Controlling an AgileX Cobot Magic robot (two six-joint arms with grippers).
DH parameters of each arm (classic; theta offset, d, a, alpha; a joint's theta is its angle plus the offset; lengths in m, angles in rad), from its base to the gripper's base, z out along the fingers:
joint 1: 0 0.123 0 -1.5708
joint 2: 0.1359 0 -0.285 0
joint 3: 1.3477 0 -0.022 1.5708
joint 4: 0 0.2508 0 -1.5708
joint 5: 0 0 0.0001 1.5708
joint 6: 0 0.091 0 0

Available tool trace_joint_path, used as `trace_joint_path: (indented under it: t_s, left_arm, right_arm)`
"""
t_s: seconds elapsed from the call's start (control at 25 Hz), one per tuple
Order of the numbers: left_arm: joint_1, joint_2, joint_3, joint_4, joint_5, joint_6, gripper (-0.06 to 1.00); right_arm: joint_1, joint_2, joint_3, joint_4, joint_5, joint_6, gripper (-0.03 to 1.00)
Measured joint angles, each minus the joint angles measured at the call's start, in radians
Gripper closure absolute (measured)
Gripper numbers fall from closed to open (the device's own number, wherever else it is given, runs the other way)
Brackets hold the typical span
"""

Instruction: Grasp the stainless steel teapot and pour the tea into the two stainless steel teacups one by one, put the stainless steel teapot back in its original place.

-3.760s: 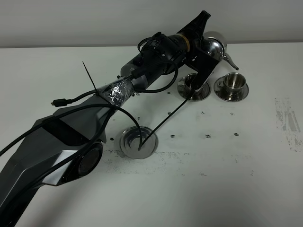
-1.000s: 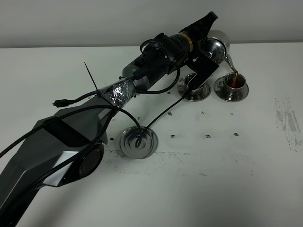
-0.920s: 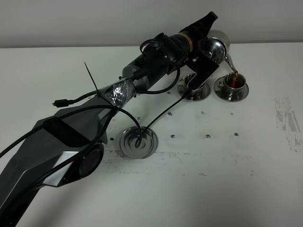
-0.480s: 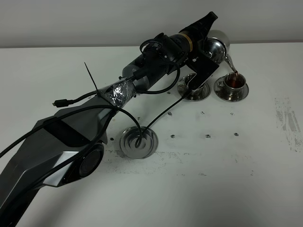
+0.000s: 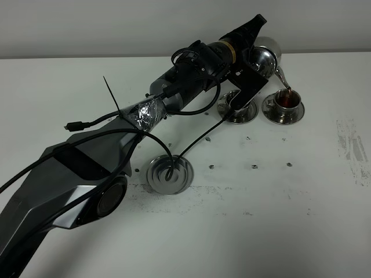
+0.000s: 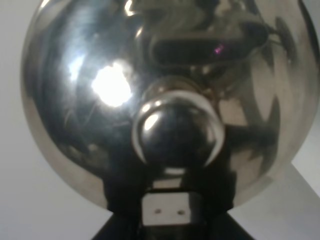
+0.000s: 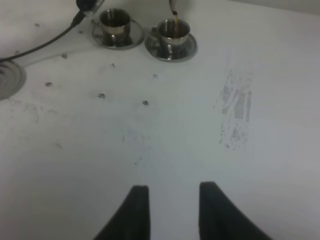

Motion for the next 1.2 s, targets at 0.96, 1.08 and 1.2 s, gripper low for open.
trace_joint_path:
  t_s: [0.96,1.08,1.2]
  left_arm:
    - [0.000,0.000,0.000,0.001,-0.001,0.004,0.76]
    - [0.000,0.000,0.000,0.002,-0.001,0.006,0.76]
    - [0.000,0.000,0.000,0.002,-0.005,0.008,0.76]
  right_arm:
    - [0.000,0.000,0.000,0.000,0.000,0.000,0.74]
    - [0.000,0.000,0.000,0.000,0.000,0.000,0.74]
    - [0.000,0.000,0.000,0.000,0.000,0.000,0.74]
